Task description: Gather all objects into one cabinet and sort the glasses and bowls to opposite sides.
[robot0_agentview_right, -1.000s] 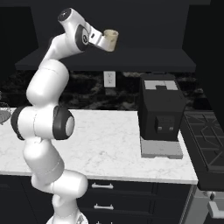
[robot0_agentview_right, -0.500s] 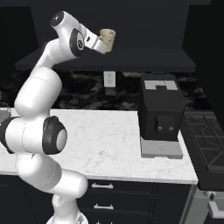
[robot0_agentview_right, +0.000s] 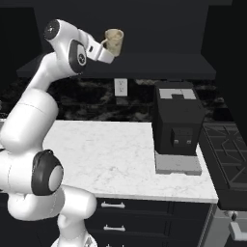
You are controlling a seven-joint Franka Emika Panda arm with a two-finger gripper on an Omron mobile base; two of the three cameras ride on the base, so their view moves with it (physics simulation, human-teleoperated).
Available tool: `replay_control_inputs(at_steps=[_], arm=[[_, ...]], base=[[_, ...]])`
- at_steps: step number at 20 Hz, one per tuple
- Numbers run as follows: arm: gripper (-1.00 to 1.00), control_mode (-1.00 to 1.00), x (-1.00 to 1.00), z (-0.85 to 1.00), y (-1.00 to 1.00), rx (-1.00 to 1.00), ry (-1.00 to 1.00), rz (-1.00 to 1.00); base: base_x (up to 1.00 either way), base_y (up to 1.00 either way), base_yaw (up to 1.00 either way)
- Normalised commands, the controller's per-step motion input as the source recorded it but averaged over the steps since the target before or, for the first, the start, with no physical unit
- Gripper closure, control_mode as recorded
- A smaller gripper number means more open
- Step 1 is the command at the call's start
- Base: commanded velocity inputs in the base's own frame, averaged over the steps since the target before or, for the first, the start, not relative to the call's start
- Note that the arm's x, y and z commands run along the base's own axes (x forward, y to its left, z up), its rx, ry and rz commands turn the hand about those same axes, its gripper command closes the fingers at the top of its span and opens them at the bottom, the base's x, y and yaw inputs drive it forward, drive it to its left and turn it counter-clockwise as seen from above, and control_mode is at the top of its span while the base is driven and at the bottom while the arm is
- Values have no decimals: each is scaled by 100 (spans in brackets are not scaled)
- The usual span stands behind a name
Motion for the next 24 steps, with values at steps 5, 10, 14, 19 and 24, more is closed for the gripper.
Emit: replay_control_inputs(at_steps=[5, 10, 14, 19, 24], arm=[[100, 100, -33, 2, 0, 0, -7, 0], [100, 100, 0, 0, 0, 0, 0, 0], [100, 100, 0, 0, 0, 0, 0, 0], [100, 100, 0, 0, 0, 0, 0, 0], [100, 100, 0, 0, 0, 0, 0, 0]], base=[[-7, 0, 0], [-62, -6, 0], [-79, -12, 0], [-81, -11, 0], [-79, -13, 0]])
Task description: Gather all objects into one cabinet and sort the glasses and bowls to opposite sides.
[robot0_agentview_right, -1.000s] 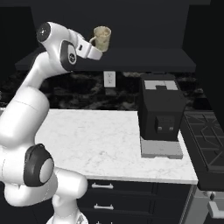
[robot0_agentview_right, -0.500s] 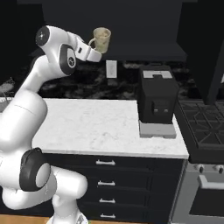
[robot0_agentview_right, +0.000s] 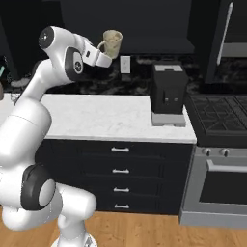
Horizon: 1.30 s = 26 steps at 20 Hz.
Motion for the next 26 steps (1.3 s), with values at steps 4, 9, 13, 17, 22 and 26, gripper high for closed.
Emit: replay_control_inputs(at_steps=[4, 9, 13, 17, 22, 26], arm=[[100, 100, 0, 0, 0, 0, 0, 0], [100, 100, 0, 0, 0, 0, 0, 0], [100, 100, 0, 0, 0, 0, 0, 0], [100, 100, 0, 0, 0, 0, 0, 0], [100, 100, 0, 0, 0, 0, 0, 0], [100, 100, 0, 0, 0, 0, 0, 0]], base=[[-66, -15, 0], [-51, -21, -6], [-26, -49, -24], [-14, -59, -39], [-11, -59, -44], [-11, -60, -46]])
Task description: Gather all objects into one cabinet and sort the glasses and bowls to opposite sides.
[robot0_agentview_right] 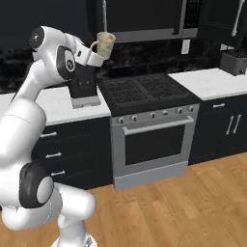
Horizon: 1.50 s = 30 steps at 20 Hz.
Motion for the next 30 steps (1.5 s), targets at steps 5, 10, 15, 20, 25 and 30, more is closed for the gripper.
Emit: replay_control_inputs(at_steps=[5, 10, 15, 20, 25, 30], arm=[[100, 100, 0, 0, 0, 0, 0, 0], [100, 100, 0, 0, 0, 0, 0, 0], [100, 100, 0, 0, 0, 0, 0, 0], [100, 100, 0, 0, 0, 0, 0, 0], [100, 100, 0, 0, 0, 0, 0, 0], [100, 100, 0, 0, 0, 0, 0, 0]], base=[[-9, -62, -48], [-1, -58, -47], [9, -46, -41], [68, -27, -35], [94, -9, -27], [100, 0, -17]])
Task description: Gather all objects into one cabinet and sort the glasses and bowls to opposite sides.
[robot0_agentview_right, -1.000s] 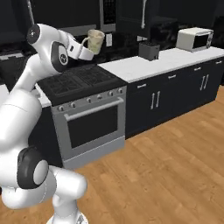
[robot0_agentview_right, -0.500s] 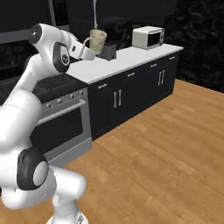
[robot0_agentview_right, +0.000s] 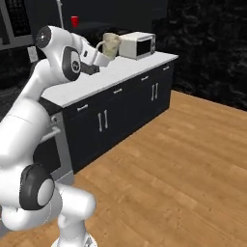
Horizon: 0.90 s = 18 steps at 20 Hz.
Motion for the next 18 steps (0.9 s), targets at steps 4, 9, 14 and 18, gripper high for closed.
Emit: replay_control_inputs(at_steps=[4, 9, 14, 18], arm=[[100, 100, 0, 0, 0, 0, 0, 0], [100, 100, 0, 0, 0, 0, 0, 0], [100, 100, 0, 0, 0, 0, 0, 0], [100, 100, 0, 0, 0, 0, 0, 0]], base=[[100, 0, -10], [100, 0, -4], [100, 1, 9], [100, 11, 22]])
